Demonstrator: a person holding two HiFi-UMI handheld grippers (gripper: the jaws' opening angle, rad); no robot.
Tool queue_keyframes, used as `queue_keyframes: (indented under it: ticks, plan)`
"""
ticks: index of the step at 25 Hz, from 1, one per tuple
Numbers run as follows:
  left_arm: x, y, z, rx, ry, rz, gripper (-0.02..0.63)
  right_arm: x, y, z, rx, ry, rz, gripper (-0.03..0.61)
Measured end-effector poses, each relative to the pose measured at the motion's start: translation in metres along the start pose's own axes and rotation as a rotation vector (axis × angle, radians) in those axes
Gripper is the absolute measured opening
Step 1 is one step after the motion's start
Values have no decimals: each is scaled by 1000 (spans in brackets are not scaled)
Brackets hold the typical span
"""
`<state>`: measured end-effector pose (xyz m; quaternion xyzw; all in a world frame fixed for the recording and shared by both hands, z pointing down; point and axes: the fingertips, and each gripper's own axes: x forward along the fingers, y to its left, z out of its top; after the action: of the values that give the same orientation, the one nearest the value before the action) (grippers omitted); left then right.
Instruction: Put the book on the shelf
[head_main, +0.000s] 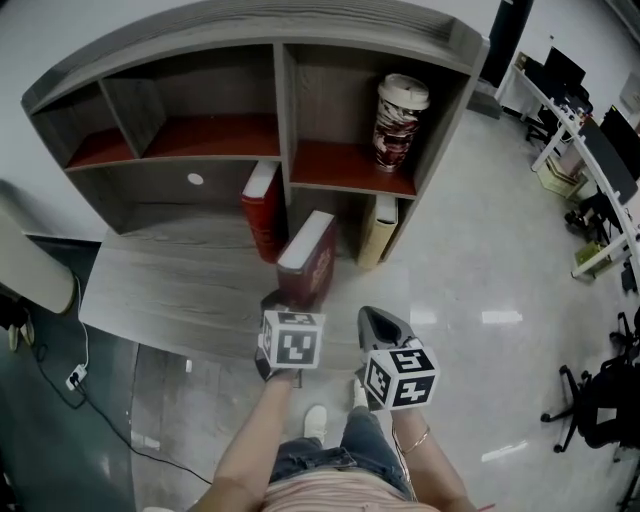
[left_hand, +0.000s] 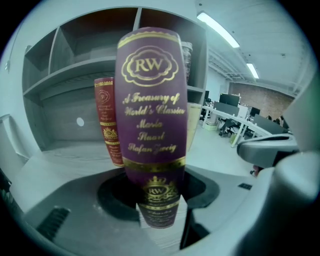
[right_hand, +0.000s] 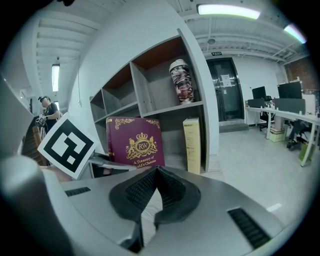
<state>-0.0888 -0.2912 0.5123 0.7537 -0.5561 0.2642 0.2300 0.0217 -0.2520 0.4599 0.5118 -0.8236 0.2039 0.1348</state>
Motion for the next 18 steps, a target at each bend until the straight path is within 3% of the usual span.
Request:
queue_keyframes:
  ticks: [18]
  plan:
    - [29,12,12,-73,-12,145,221,45,-16,-8,-68,98,121,9]
